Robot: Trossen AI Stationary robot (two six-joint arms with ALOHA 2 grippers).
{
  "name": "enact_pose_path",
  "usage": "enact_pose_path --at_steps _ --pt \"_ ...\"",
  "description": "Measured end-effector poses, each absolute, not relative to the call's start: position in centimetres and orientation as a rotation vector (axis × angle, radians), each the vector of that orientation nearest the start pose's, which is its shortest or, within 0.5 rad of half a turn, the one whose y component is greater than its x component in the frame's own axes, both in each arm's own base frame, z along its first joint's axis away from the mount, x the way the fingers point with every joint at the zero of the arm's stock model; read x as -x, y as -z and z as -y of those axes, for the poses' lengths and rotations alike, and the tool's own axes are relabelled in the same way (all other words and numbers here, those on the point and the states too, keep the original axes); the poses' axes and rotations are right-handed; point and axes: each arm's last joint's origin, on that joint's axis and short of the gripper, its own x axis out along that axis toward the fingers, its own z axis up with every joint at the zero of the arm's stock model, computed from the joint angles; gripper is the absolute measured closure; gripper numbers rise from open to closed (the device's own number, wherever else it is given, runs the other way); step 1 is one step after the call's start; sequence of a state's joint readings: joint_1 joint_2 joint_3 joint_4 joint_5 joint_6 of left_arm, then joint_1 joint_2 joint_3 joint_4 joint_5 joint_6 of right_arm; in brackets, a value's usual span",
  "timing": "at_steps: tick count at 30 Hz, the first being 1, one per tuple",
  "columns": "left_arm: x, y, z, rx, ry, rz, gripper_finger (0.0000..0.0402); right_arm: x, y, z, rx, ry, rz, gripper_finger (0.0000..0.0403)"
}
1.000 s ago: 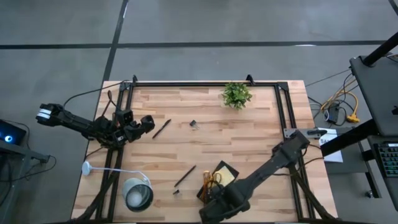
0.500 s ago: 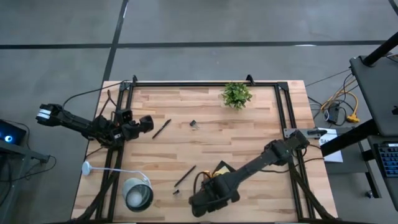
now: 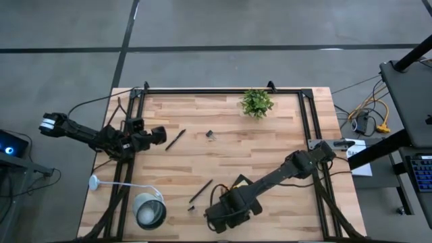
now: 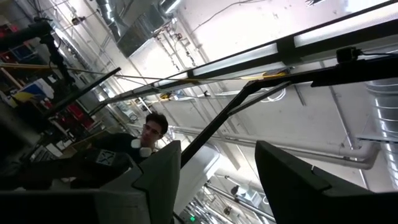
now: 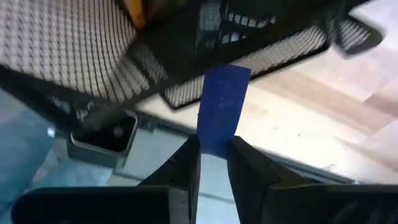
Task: Pick and place office supplies into organizer
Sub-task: Put the eraser into the desk organizer, then put the top binder clip into the desk organizer
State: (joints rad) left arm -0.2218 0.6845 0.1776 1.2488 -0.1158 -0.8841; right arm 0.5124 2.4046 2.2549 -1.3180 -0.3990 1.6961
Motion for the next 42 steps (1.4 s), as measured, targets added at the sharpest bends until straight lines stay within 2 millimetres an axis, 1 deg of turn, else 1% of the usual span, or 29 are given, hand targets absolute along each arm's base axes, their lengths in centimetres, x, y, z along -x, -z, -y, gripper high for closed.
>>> enact_pose_path --at_steps 4,7,10,16,25,28,31,33,37,40,42 --pt "-12.6 -27.1 2.5 0.967 0.427 0.655 0.021 -41.3 -20.7 -24.1 -1.203 0.672 -1.715 0.0344" --pt "-12.4 -27.2 2.5 0.968 0.431 0.664 0.021 -41.7 -20.7 -23.5 -1.209 0.686 -1.696 0.0343" --pt "-12.3 -27.2 2.4 0.968 0.435 0.672 0.021 -42.0 -20.7 -23.0 -1.205 0.691 -1.67 0.0331" --pt "-12.2 -27.3 2.4 0.968 0.437 0.675 0.021 -42.2 -20.7 -22.6 -1.203 0.692 -1.662 0.0294" --pt "-12.2 -27.3 2.4 0.967 0.44 0.674 0.021 -42.0 -20.9 -22.7 -1.193 0.697 -1.655 0.0216" --pt "-12.2 -27.3 2.4 0.966 0.439 0.672 0.021 -41.4 -21.8 -23.0 -1.171 0.697 -1.628 0.0201" --pt "-12.2 -27.3 2.4 0.966 0.44 0.67 0.021 -40.8 -23.5 -23.0 -1.181 0.694 -1.58 0.0198" --pt "-12.3 -27.3 2.4 0.966 0.439 0.67 0.021 -40.3 -24.9 -22.6 -1.194 0.701 -1.554 0.0197" --pt "-12.3 -27.2 2.5 0.965 0.438 0.665 0.021 -39.6 -26.4 -22.0 -1.207 0.719 -1.544 0.0197" --pt "-12.3 -27.2 2.5 0.959 0.452 0.661 0.021 -39.3 -28.2 -21.9 -1.203 0.665 -1.489 0.0197" --pt "-12.3 -27.2 2.5 0.955 0.461 0.658 0.021 -39.3 -29.6 -21.2 -1.206 0.631 -1.432 0.0197"
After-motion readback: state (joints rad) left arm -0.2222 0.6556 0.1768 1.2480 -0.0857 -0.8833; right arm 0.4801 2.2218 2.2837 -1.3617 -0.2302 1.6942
